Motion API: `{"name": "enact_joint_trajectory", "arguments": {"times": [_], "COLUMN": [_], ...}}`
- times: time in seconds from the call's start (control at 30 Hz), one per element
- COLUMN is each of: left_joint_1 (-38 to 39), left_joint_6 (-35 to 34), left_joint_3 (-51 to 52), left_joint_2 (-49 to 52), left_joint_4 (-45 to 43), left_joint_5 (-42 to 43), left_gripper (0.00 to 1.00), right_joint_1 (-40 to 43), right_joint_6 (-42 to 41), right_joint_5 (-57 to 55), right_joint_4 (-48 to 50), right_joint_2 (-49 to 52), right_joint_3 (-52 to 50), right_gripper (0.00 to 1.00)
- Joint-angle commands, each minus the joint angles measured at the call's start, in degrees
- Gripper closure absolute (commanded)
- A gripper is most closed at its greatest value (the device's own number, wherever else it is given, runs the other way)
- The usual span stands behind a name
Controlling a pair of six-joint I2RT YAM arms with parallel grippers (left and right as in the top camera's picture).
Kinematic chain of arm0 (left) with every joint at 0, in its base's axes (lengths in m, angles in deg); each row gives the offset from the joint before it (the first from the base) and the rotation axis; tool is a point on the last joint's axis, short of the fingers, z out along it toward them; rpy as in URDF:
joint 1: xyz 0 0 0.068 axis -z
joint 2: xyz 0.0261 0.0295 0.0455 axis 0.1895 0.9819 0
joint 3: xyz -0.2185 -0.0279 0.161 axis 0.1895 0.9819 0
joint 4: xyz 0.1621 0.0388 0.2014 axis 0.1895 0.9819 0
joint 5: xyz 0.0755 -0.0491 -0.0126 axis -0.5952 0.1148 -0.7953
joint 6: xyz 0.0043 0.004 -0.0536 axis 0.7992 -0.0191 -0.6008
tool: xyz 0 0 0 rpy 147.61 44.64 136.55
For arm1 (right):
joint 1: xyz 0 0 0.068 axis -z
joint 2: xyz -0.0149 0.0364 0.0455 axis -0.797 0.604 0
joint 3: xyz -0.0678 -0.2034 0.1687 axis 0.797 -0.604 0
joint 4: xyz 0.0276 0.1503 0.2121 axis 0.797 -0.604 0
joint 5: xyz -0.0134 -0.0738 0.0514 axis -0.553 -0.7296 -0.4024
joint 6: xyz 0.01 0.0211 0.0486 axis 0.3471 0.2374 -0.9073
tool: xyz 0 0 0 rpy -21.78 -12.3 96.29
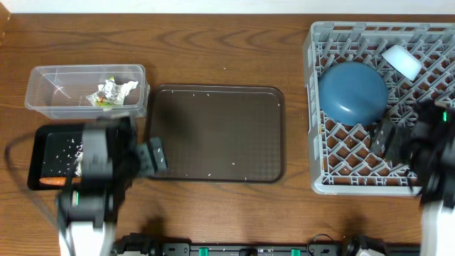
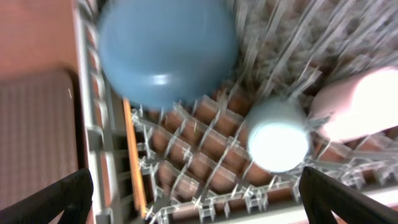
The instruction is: Sort waste into correct bins and load items into the dishwasher rack
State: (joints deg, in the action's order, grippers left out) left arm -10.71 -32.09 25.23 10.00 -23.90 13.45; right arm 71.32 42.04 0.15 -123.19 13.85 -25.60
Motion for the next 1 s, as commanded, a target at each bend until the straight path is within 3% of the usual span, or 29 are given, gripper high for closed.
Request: {"name": "enact_joint_trajectory", "arguments": {"times": [0.0,0.27,0.6,0.97], "left_joint_1": [-0.1,-0.1,-0.1,-0.2], "left_joint_6": [-1.0,-1.0,-1.0,-1.0], "left_joint_3": [4.4,4.9,4.9,4.9], "left_joint_2": [-7.8,-16.4,-16.2,-16.2], "left_joint_4": [-2.5,-1.8,-1.7,-1.8], "left_joint_5": [-0.5,-0.5,-0.5,-0.5], "left_gripper": [0.02,0.02,0.02,0.02], "right_joint_1": [-0.9,-0.8,-0.8,-1.0], "right_joint_6": [-1.5,-3.1,-3.1,-3.1], "right_joint_5": [-1.1,0.0,-0.1,0.0], "right_joint_4": [4.9,2.1,-7.1,-10.7], "right_joint_2": [-9.1,-19.7,-19.9,-20.3], "right_joint_3": [-6.9,-9.9,-9.9,-9.9], "right_gripper": [0.01,0.01,0.01,0.01]}}
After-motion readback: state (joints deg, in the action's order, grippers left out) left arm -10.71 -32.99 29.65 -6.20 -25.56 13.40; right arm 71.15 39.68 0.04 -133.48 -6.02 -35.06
